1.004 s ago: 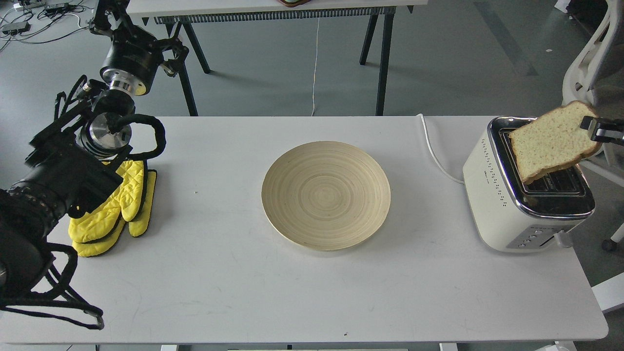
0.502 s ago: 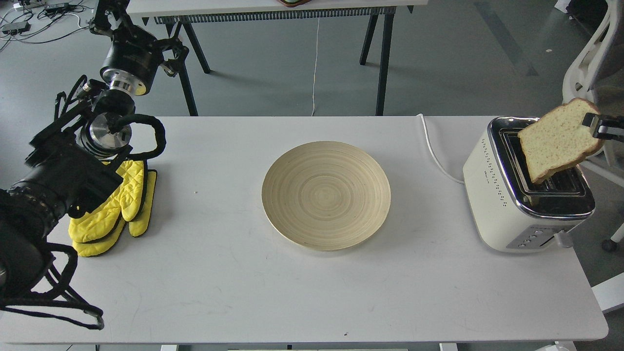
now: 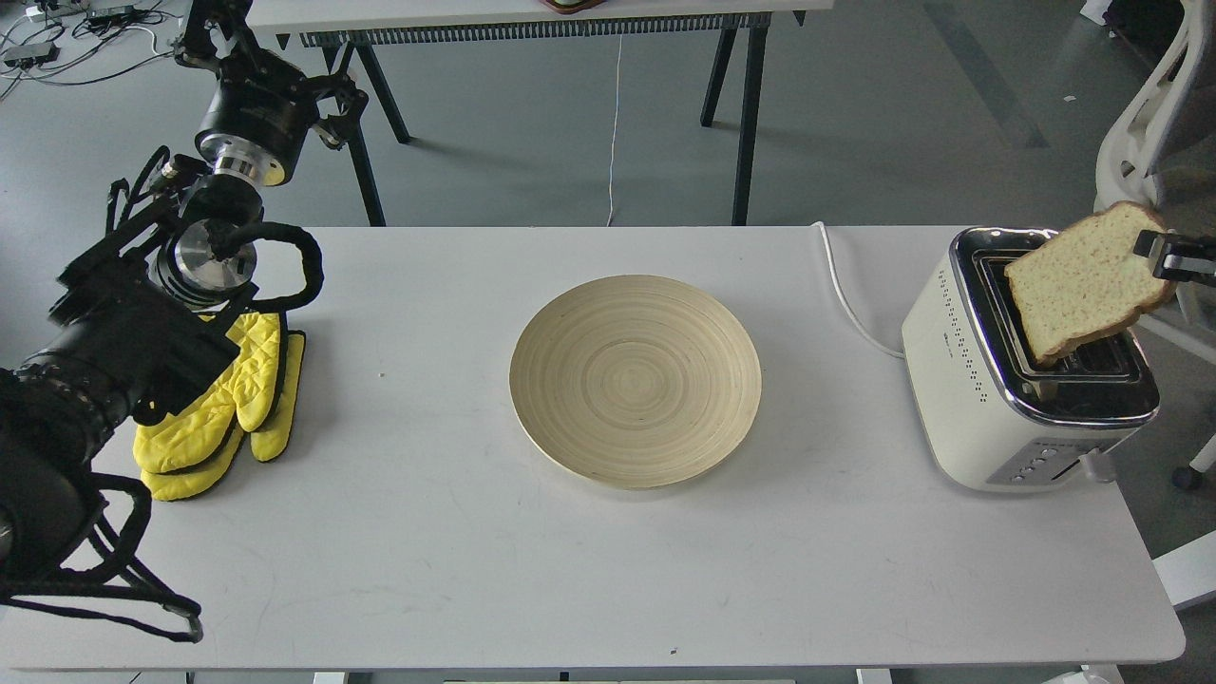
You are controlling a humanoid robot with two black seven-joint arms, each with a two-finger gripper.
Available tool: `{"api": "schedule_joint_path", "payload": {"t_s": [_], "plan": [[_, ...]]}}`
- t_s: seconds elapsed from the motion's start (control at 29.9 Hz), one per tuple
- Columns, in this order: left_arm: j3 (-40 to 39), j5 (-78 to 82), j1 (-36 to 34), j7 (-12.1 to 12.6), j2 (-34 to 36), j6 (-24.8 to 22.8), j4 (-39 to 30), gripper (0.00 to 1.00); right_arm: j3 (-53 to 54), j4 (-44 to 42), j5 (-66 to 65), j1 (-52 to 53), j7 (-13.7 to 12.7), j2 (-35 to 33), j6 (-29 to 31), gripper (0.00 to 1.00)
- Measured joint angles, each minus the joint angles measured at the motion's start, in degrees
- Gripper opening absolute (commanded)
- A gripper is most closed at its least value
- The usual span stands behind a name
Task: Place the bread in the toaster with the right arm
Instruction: 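Release the bread and withdraw the right gripper upward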
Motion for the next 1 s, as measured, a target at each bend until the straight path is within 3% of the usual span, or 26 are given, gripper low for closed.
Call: {"api": "schedule_joint_path", "payload": {"t_s": [0.03,0.5,0.67,0.84,0.9,1.0], "plan": [[0.0,0.0,0.0,0.0,0.0,0.0,0.0,1.00,-0.1,0.0,0.0,0.0,0.0,0.1,-0.1,1.00],[0.0,0.0,0.0,0.0,0.0,0.0,0.0,1.00,3.3,-0.1,4.2,0.0,2.0,1.1,-3.0,0.98],[0.0,0.0,0.0,0.0,0.0,0.0,0.0,1.00,8.6,-2.2,22.8,0.0,5.6,4.7,-5.4,0.99],[0.1,0.0,0.0,0.0,0.0,0.0,0.0,1.00,11.6,-8.9,43.1,-0.1,6.6,11.4,-5.6,1.00],[0.1,0.0,0.0,0.0,0.0,0.0,0.0,1.00,12.9,-12.8,49.0,-0.1,8.7,14.7,-5.6,1.00],[0.1,0.0,0.0,0.0,0.0,0.0,0.0,1.00,14.1,-18.2,55.4,-0.2,15.0,20.0,-5.2,1.00]]}}
